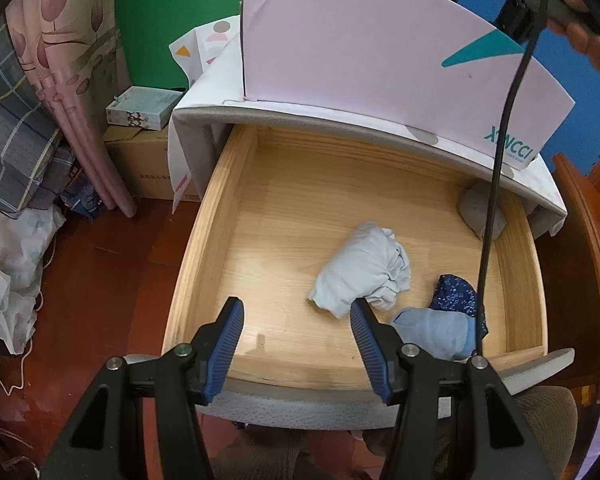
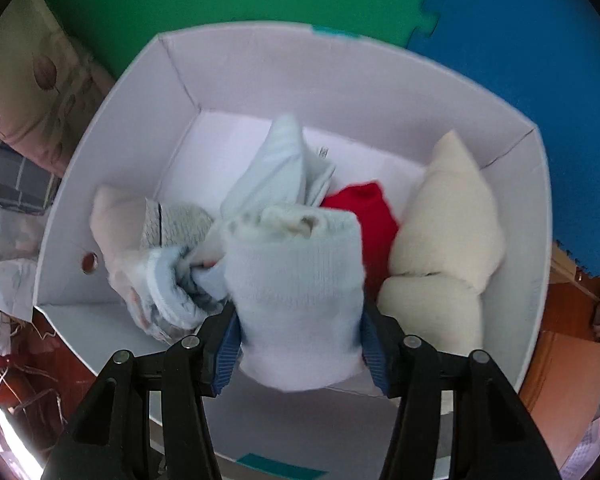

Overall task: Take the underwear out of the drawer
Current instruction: 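Release the white sock and bring the right tool back over the drawer, then close the right tool on the navy floral-print garment in the drawer, then lower the left tool into the drawer toward the pale blue rolled sock, then grasp the pale blue rolled sock with the left tool, then lift the pale blue sock out of the drawer with the left tool, then carry the pale blue sock into the white box and open the left tool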

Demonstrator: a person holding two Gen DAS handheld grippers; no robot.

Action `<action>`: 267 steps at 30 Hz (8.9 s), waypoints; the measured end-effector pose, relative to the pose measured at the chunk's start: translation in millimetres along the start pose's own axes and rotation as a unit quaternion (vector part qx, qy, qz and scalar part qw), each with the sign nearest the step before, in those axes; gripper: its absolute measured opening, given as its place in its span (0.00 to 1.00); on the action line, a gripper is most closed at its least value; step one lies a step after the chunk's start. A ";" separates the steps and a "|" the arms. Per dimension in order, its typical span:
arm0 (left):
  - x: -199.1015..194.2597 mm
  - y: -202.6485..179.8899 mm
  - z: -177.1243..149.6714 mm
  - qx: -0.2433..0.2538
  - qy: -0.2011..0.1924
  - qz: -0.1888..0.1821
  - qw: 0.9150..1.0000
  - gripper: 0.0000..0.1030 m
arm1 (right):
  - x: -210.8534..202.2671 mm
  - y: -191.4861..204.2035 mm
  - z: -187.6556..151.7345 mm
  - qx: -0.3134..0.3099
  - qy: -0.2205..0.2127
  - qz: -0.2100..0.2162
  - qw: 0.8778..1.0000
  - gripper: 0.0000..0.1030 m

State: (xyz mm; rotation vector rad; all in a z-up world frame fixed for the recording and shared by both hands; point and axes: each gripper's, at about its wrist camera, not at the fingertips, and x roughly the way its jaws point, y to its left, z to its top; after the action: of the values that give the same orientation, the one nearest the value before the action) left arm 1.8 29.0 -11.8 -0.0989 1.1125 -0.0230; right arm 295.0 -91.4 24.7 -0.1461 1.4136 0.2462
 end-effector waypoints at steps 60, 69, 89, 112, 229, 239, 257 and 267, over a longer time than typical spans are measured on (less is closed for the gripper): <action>4.0 -0.4 0.5 -0.009 0.009 -0.011 1.000 0.55 | 198.9 -46.7 -209.2 0.053 0.194 -0.013 0.979 0.46; 4.1 -1.4 -1.5 -0.006 0.010 -0.007 1.000 0.55 | 203.4 -51.0 -229.0 0.053 0.202 -0.041 0.977 0.41; 20.4 -21.6 -3.8 0.026 0.063 -0.015 0.998 0.55 | 193.8 -51.2 -285.0 0.070 0.189 -0.054 0.978 0.30; 79.7 -85.8 8.0 -0.116 0.196 -0.098 0.969 0.55 | 170.5 -84.0 -283.7 0.070 0.170 -0.041 0.982 0.24; -96.6 -36.9 132.1 0.137 -0.008 0.023 0.990 0.42 | 177.5 -87.4 -267.2 0.095 0.176 -0.045 0.979 0.25; -125.0 -53.1 224.6 0.142 -0.077 0.040 0.986 0.42 | 176.1 -92.8 -267.8 0.095 0.176 -0.045 0.979 0.25; -4.7 -60.1 269.7 0.126 -0.008 0.069 0.990 0.42 | 174.5 -97.0 -270.2 0.103 0.172 -0.040 0.979 0.24; 4.2 -61.4 270.8 0.124 -0.004 0.074 0.989 0.52 | 172.6 -95.1 -266.8 0.103 0.172 -0.039 0.979 0.24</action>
State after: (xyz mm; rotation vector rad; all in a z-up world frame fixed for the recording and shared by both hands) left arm 248.2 -14.0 108.7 0.2071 1.0990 -0.0278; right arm 87.7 -234.7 -190.9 -0.0756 1.7628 0.0058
